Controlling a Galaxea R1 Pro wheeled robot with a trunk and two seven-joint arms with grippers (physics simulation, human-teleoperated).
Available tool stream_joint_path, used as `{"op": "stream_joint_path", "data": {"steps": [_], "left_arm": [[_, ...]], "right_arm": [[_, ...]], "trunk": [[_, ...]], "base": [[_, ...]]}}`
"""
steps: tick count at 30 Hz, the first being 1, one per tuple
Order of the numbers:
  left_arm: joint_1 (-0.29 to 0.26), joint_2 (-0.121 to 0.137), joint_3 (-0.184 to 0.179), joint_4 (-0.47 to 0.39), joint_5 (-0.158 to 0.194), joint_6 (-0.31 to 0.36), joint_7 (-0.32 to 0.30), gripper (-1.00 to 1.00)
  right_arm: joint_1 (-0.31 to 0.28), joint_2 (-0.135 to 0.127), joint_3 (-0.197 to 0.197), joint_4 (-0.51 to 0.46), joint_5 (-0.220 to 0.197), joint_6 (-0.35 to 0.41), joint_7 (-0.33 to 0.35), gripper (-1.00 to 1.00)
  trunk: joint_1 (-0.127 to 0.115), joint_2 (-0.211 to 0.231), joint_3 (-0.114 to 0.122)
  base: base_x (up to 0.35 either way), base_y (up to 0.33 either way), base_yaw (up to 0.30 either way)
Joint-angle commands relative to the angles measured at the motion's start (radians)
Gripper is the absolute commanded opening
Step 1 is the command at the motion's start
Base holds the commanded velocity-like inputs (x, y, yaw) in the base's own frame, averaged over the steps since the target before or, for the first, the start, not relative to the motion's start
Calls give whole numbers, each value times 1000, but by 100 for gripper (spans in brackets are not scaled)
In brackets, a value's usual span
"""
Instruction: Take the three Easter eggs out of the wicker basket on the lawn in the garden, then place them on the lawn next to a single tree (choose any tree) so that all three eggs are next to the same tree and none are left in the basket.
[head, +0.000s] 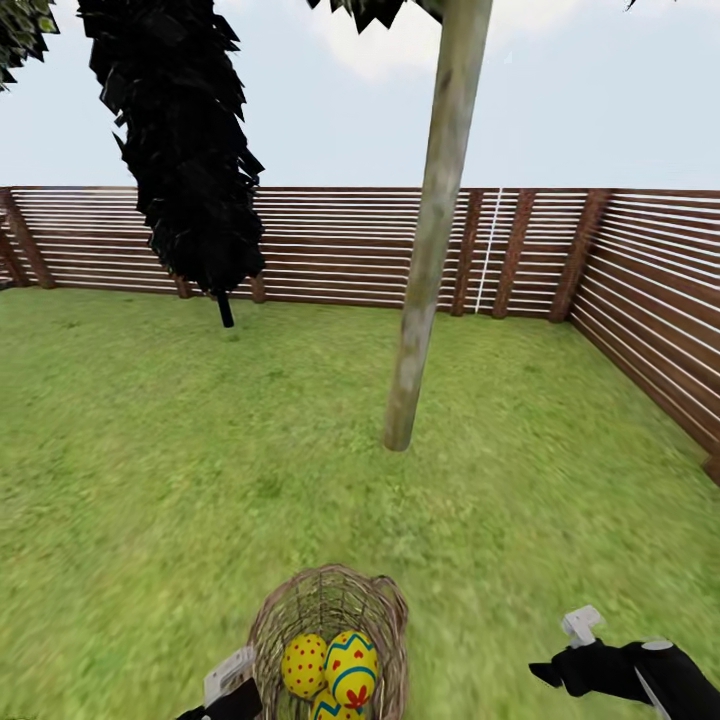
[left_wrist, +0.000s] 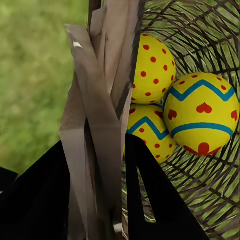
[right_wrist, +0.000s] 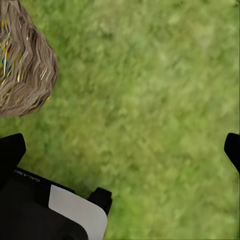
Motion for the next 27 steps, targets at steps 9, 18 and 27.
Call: {"op": "stream_joint_path", "data": {"steps": [9,18,27], "left_arm": [[-1,-1,7,-2,9,8,-4,-100],[-1,-1,7,-2,10,8,-4,-100],[-1,-1,7,-2,10,8,-4,-100]], "right_arm": [[-1,1,-7,-2,7,6,8,100],[0,1,-8,-2,7,6,6,100],[0,1,-8,0,5,6,6,100]], "trunk": [[1,-1,-1],[1,-1,-1],[1,-1,-1]], "base": [[340,0,236],[340,0,2],[340,0,0]]}}
